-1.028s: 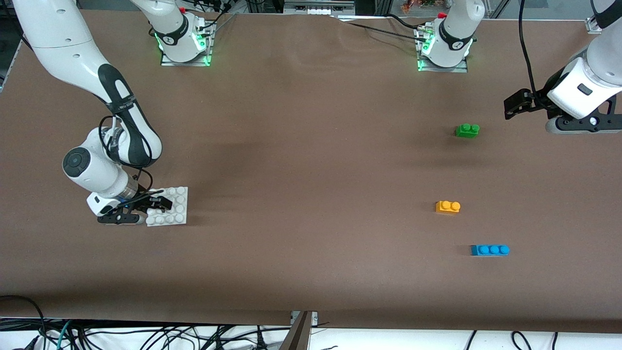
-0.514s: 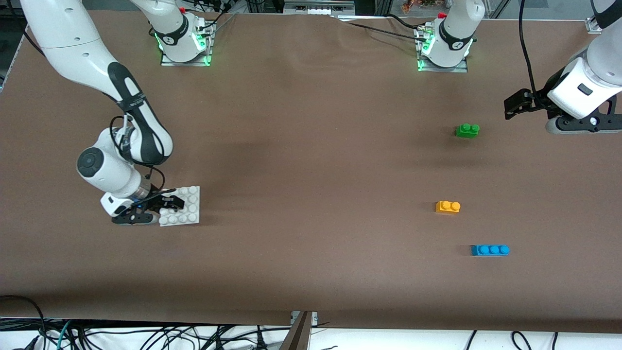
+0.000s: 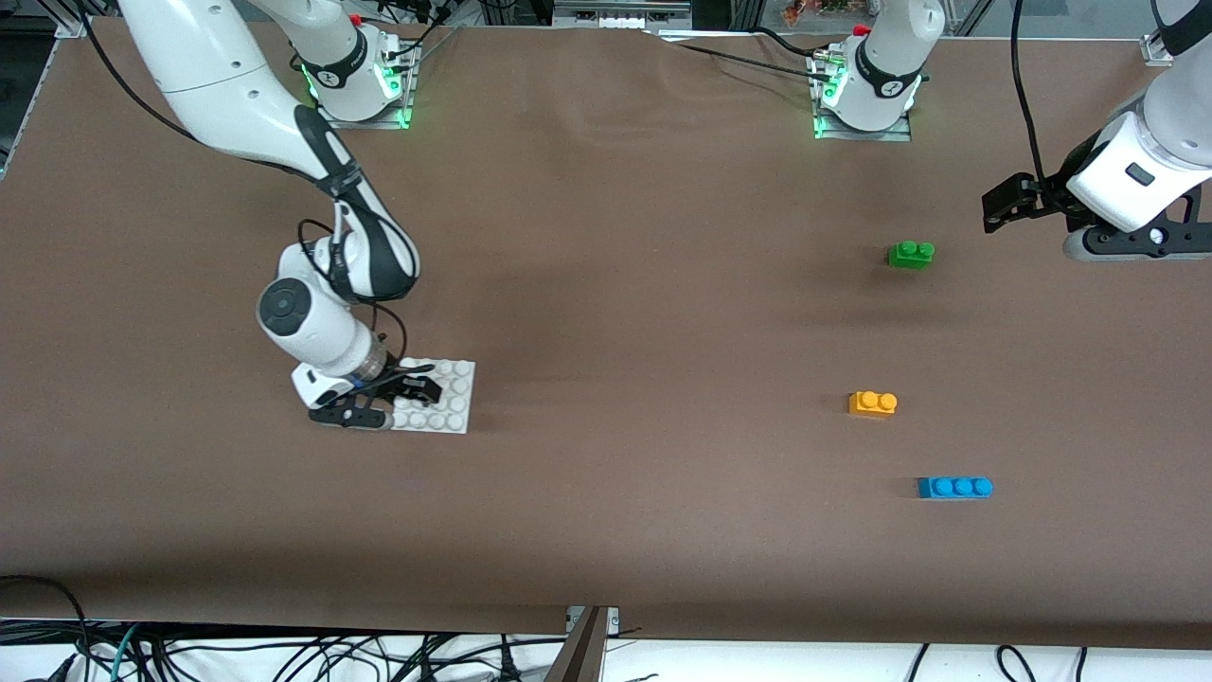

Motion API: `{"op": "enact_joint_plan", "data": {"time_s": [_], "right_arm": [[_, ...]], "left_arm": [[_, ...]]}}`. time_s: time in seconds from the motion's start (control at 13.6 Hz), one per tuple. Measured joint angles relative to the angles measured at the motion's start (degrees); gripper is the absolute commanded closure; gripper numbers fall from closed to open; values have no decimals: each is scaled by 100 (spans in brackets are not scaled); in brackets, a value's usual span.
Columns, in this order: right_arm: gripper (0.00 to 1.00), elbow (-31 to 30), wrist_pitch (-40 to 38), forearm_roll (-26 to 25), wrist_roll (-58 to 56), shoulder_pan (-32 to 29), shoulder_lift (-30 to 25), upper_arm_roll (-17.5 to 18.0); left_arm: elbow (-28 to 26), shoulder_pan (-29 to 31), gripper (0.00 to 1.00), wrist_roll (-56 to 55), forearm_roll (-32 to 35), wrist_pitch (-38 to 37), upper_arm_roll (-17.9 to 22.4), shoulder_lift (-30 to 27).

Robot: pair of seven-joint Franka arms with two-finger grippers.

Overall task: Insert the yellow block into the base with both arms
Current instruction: 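Slide the white base plate toward the table middle with the right gripper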

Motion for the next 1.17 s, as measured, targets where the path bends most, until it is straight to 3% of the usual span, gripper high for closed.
{"op": "enact_joint_plan", "data": {"time_s": [0.59, 1.17], "right_arm": [[35, 1166, -5, -24, 1061, 1556, 709, -232], [35, 2391, -15, -39, 2291, 2574, 1463, -531]], "left_arm": [[3, 1, 0, 0, 0, 0, 0, 1], [4, 1, 0, 0, 0, 0, 0, 1]]}}
